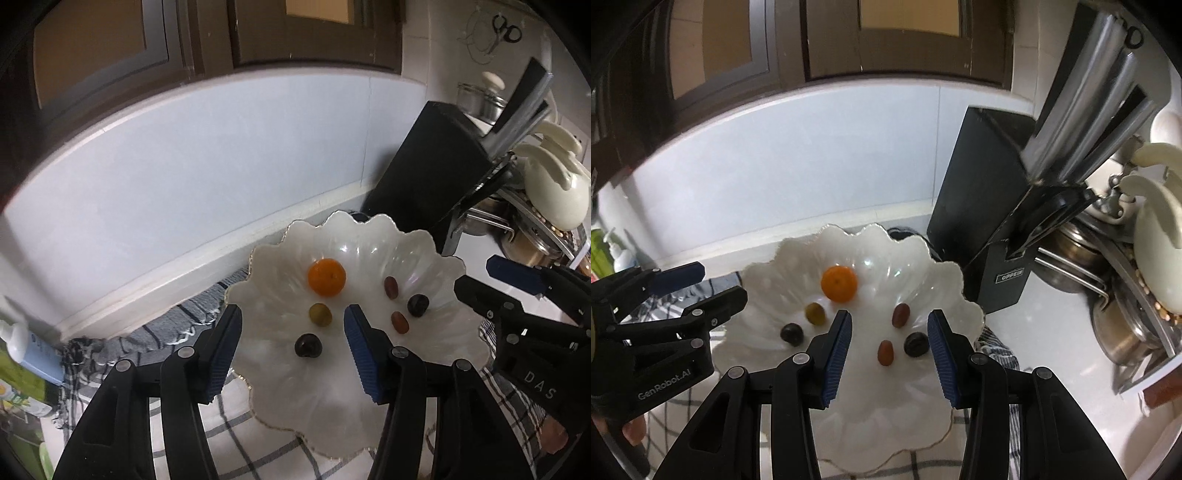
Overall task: Organize fruits
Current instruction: 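Withdraw both tools from the bowl back over the remaining fruits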
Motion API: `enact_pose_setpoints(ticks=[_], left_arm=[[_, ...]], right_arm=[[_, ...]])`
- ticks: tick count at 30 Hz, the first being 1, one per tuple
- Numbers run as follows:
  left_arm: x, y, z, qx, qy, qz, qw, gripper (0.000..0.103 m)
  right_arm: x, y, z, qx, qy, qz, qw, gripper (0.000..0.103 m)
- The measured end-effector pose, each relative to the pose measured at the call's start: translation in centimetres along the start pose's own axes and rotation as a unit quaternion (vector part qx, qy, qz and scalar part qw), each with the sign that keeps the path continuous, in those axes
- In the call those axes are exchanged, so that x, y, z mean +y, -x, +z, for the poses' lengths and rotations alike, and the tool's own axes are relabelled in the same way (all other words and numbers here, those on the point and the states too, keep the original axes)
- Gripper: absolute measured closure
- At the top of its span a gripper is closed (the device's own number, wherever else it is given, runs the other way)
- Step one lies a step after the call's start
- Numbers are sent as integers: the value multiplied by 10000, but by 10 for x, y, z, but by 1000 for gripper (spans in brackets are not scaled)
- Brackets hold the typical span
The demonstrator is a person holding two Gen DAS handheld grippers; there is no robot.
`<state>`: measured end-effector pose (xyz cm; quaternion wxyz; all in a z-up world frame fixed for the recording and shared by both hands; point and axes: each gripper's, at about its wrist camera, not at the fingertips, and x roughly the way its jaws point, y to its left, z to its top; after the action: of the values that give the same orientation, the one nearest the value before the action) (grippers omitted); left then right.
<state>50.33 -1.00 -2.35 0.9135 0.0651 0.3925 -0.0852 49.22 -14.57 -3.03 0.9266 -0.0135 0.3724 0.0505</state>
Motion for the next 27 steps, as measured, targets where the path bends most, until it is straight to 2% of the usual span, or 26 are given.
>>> enact_pose_setpoints(ticks=[13,21,27], left_arm=[[-4,69,-21,-647,36,-57,9979,43],[-10,100,-41,-831,17,-58,9965,43],[-14,118,-60,-871,35,-93,9961,43]], right_arm=[[6,62,-20,-498,80,105,9987,59],[5,99,-40,-794,230,-34,9966,59],[6,121,-56,-906,289,63,9954,59]])
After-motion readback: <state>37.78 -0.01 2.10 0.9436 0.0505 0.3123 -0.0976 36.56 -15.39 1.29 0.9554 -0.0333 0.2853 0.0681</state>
